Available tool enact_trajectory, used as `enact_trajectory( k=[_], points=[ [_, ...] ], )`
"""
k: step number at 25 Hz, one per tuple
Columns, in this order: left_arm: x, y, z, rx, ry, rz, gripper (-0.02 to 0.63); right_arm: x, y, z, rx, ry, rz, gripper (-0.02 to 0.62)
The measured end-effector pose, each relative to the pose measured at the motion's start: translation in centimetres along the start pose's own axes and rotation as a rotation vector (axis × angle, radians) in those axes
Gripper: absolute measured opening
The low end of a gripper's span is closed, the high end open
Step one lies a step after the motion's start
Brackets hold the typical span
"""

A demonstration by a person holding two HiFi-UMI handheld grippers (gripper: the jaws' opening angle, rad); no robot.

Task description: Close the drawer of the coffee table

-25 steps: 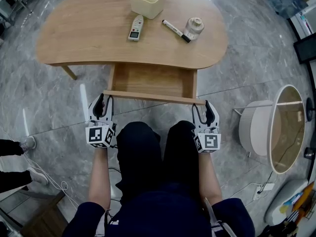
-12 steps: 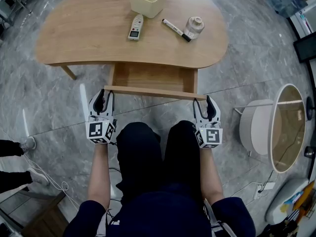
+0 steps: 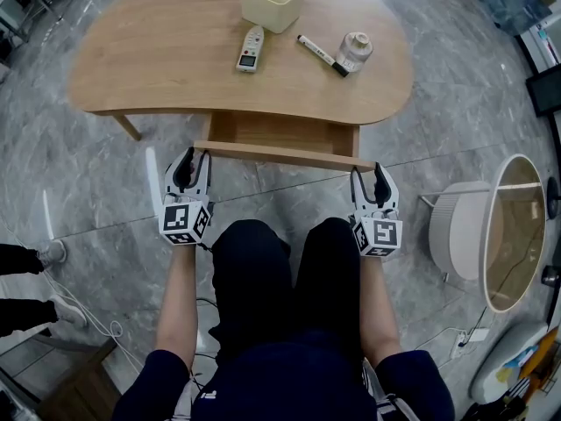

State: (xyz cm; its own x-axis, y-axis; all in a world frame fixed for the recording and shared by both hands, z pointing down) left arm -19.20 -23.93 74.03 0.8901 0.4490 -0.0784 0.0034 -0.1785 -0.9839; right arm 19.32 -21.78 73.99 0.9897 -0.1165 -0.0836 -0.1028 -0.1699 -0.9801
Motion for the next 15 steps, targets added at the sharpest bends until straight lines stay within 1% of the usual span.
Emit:
enact_trajectory(
  k=[7, 15],
  points=[
    [-0.8, 0.4, -1.8, -0.006, 0.000, -0.005, 0.138, 0.3, 0.3, -2.0, -0.006, -0.011, -0.002, 0.227],
    [-1.6, 0.6, -4.2, -0.004, 0.004, 0.007, 0.138, 0.9, 0.6, -4.4, -0.006, -0.029, -0.007, 0.227]
  ],
)
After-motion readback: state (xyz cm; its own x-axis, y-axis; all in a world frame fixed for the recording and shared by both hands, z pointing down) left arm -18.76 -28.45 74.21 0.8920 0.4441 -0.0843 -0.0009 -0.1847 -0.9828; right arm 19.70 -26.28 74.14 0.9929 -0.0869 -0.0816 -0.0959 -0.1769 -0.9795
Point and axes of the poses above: the fingertips, and each gripper's own axes: z backward along the fingers, x to its right, y out of its top, the point moved 2 cm from there along z, backward along the fingers, and after that the axes turned 11 degrees about -y, right-handed, at the moved point
